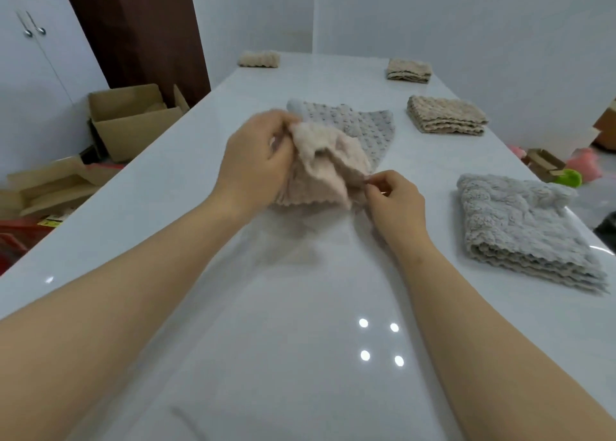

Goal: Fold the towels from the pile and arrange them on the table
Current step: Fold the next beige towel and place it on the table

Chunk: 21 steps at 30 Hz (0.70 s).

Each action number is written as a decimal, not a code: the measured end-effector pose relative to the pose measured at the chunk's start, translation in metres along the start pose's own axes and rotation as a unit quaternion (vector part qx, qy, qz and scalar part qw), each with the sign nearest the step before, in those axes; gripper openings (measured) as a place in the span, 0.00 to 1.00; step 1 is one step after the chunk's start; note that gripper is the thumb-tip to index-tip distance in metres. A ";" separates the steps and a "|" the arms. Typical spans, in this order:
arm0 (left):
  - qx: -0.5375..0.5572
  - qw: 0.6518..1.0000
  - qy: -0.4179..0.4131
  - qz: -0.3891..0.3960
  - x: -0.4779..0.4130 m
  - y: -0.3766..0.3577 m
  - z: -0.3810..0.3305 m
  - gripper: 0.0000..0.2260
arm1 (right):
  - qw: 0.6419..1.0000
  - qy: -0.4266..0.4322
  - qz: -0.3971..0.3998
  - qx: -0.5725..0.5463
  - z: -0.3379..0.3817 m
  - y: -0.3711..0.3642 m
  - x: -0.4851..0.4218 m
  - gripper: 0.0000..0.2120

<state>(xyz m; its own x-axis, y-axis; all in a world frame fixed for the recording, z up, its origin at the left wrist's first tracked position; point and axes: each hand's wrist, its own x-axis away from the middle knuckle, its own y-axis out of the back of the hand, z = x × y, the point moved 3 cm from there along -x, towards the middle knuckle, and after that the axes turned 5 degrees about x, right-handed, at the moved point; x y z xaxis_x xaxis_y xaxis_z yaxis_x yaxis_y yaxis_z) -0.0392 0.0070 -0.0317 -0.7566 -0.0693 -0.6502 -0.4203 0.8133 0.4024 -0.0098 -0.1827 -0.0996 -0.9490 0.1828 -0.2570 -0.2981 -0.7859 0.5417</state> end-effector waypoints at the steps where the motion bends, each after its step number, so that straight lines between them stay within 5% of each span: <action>1: 0.000 0.999 0.028 0.023 0.014 0.001 0.007 0.08 | 1.000 0.001 0.002 -0.002 0.001 0.001 0.003 0.07; 4: -0.004 0.993 0.095 0.072 0.057 0.001 0.023 0.08 | 1.000 0.002 0.005 -0.004 0.003 0.004 0.018 0.07; 8: -0.049 0.983 0.074 0.161 0.086 -0.002 0.023 0.10 | 0.999 0.028 0.027 0.014 0.005 0.007 0.043 0.07; 13: 0.155 0.974 0.166 0.012 0.090 0.018 0.016 0.11 | 0.997 0.044 0.059 0.008 0.009 0.010 0.061 0.06; 16: 0.052 0.976 0.209 -0.017 0.089 0.021 0.027 0.13 | 0.994 0.053 0.090 0.021 0.012 0.008 0.062 0.07; 21: -0.184 0.962 0.158 0.128 0.075 0.006 0.045 0.23 | 0.971 0.146 0.148 0.117 0.022 0.003 0.061 0.24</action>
<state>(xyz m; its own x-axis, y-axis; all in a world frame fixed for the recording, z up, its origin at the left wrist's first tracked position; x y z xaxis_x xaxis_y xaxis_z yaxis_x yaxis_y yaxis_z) -0.0754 0.0330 -0.1070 -0.9486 -0.1132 -0.2956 -0.3056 0.5711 0.7619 -0.0708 -0.1606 -0.0959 -0.9371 -0.2325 -0.2602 -0.0647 -0.6171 0.7843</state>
